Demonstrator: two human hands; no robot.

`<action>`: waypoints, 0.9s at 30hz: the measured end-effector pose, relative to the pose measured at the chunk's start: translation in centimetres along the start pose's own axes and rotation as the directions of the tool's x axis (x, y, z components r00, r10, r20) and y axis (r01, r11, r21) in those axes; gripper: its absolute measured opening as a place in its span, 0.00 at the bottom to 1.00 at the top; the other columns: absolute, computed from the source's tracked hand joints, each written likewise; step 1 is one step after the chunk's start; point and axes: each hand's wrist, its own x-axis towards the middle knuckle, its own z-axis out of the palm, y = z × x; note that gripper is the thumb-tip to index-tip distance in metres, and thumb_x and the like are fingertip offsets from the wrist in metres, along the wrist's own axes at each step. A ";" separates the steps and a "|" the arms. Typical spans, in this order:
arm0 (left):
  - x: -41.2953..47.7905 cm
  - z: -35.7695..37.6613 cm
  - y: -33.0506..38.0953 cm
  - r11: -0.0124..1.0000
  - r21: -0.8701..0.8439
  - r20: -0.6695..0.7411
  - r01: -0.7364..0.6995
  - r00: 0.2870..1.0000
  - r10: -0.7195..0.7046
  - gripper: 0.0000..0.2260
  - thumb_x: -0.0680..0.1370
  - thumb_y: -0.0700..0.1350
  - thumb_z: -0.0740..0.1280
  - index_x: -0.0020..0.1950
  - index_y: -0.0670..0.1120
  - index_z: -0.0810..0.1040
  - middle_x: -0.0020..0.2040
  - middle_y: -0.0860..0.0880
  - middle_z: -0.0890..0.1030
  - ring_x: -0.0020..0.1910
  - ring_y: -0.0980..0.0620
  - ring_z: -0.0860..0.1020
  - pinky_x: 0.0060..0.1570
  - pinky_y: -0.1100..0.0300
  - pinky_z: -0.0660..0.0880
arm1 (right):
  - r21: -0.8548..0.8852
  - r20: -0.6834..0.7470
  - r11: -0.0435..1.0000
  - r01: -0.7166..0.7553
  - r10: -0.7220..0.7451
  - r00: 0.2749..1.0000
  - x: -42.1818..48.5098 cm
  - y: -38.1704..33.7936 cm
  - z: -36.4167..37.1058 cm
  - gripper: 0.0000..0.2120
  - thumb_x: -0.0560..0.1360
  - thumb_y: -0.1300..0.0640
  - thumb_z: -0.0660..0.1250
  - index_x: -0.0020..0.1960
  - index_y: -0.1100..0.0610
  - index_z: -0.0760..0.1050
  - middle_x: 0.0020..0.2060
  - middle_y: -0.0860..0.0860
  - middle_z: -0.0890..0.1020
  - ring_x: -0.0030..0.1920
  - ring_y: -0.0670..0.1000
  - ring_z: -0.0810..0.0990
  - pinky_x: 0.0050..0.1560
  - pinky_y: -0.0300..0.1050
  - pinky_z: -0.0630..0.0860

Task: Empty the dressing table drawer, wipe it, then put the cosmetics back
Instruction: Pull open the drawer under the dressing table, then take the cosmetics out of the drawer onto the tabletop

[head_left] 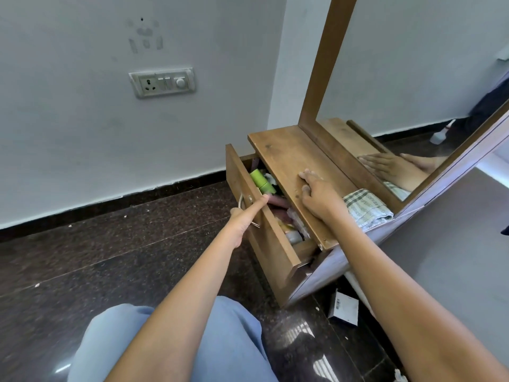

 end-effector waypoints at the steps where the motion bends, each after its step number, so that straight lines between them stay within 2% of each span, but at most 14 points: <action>1: -0.2 -0.5 -0.1 1.000 0.010 -0.017 -0.002 1.000 0.002 0.53 0.66 0.67 0.71 0.77 0.40 0.48 0.76 0.43 0.59 0.74 0.46 0.60 0.71 0.50 0.57 | -0.005 -0.003 1.000 -0.004 0.004 1.000 0.0 0.0 0.0 0.22 0.81 0.59 0.52 0.75 0.55 0.61 0.76 0.52 0.59 0.77 0.49 0.54 0.74 0.43 0.52; 5: -1.5 -2.7 -0.6 0.999 0.048 -0.088 -0.019 0.996 0.023 0.51 0.68 0.64 0.72 0.76 0.41 0.47 0.74 0.42 0.62 0.73 0.45 0.62 0.68 0.52 0.59 | -0.010 -0.009 1.000 -0.003 0.003 1.000 0.0 0.0 0.0 0.22 0.81 0.59 0.52 0.75 0.55 0.62 0.76 0.51 0.60 0.76 0.49 0.55 0.74 0.43 0.52; 10: -2.8 -5.8 -1.2 0.995 0.097 -0.182 -0.011 0.983 0.029 0.43 0.72 0.58 0.72 0.75 0.41 0.51 0.71 0.42 0.66 0.68 0.46 0.66 0.55 0.57 0.61 | -0.009 -0.017 1.000 -0.005 0.005 1.000 0.1 0.2 0.1 0.22 0.81 0.59 0.53 0.74 0.54 0.63 0.76 0.50 0.60 0.76 0.48 0.56 0.74 0.44 0.54; 19: -4.1 -10.1 -2.1 0.996 0.086 -0.245 0.013 0.969 0.009 0.43 0.70 0.57 0.72 0.76 0.43 0.54 0.71 0.42 0.66 0.69 0.45 0.65 0.60 0.53 0.62 | -0.018 -0.057 1.000 0.010 -0.011 0.998 0.1 0.4 0.3 0.21 0.80 0.59 0.54 0.73 0.54 0.66 0.75 0.51 0.63 0.75 0.50 0.60 0.73 0.45 0.57; 25: -4.8 -12.7 -2.7 0.996 0.081 -0.271 0.033 0.962 -0.010 0.52 0.57 0.63 0.74 0.75 0.44 0.60 0.69 0.42 0.70 0.67 0.45 0.69 0.64 0.49 0.65 | -0.010 -0.055 1.000 -0.001 0.000 0.998 -0.3 -0.1 0.1 0.21 0.81 0.58 0.54 0.73 0.54 0.66 0.75 0.50 0.63 0.75 0.50 0.60 0.72 0.47 0.59; 27: -4.9 -13.1 -2.8 0.995 0.095 -0.284 0.039 0.959 -0.011 0.46 0.63 0.60 0.74 0.75 0.43 0.60 0.70 0.43 0.69 0.68 0.45 0.67 0.64 0.49 0.64 | -0.003 -0.053 1.000 -0.005 0.005 0.999 -0.3 -0.1 0.1 0.21 0.81 0.58 0.54 0.73 0.54 0.66 0.74 0.50 0.63 0.75 0.50 0.60 0.72 0.47 0.58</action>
